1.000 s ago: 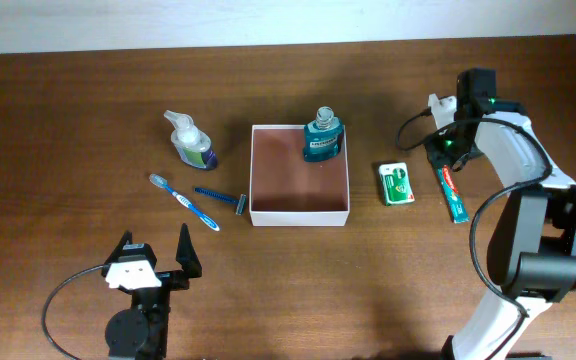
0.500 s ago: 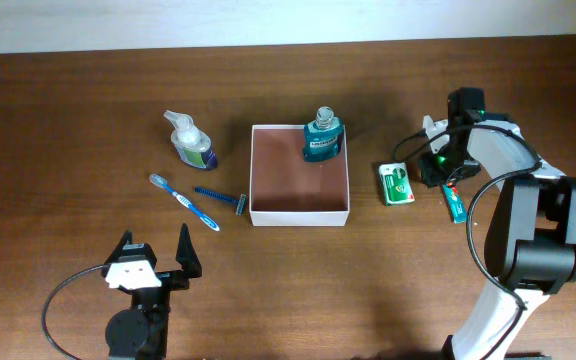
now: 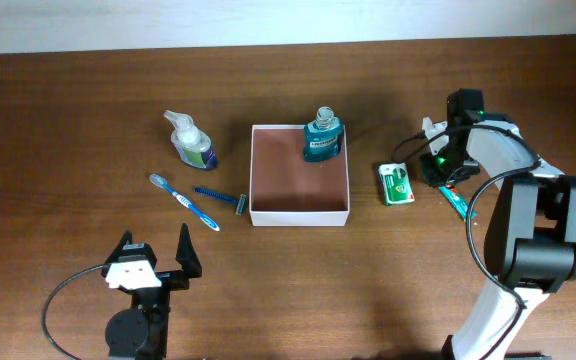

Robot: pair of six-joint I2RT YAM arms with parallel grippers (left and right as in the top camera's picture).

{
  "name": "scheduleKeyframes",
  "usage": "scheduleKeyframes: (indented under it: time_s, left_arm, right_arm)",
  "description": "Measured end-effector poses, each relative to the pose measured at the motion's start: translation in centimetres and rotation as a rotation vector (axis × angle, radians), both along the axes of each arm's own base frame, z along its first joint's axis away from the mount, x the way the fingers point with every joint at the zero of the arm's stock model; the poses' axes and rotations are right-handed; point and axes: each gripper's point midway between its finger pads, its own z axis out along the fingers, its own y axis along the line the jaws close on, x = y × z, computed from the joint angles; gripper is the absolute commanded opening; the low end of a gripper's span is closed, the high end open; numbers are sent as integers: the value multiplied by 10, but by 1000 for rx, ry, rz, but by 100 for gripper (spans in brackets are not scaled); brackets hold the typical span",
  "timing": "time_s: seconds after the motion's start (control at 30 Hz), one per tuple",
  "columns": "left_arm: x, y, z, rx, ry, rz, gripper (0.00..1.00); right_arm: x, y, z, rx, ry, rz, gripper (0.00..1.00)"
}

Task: Pack container
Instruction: 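Lower the right gripper over the Colgate tube and close on its cap, then lift the Colgate tube and carry it left over the box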

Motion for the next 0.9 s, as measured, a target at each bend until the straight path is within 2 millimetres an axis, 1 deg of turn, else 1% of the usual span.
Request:
scheduleKeyframes:
  time_s: [0.07, 0.23, 0.4, 0.47, 0.57, 0.67, 0.7, 0.77, 0.83, 0.9]
  left_arm:
    - [0, 0, 0, 0, 0, 0, 100]
    - [0, 0, 0, 0, 0, 0, 99]
    - [0, 0, 0, 0, 0, 0, 99]
    - [0, 0, 0, 0, 0, 0, 99]
    - [0, 0, 0, 0, 1, 0, 99]
    - [0, 0, 0, 0, 0, 0, 99]
    - [0, 0, 0, 0, 1, 0, 100]
    - [0, 0, 0, 0, 0, 0, 99]
    - [0, 0, 0, 0, 0, 0, 99]
    - [0, 0, 0, 0, 1, 0, 99]
  right_arm:
    - [0, 0, 0, 0, 0, 0, 24]
    - [-1, 0, 0, 0, 3, 1, 10]
    - [-1, 0, 0, 0, 3, 0, 9]
    - [-1, 0, 0, 0, 3, 0, 4]
    - [-2, 0, 1, 1, 11, 0, 4]
    - [-7, 1, 6, 6, 48, 0, 4]
    - [-6, 1, 10, 7, 54, 0, 4]
    - [1, 0, 24, 7, 57, -1, 4]
    - [15, -2, 46, 3, 22, 0, 4]
    - [24, -2, 74, 9, 6, -3, 4]
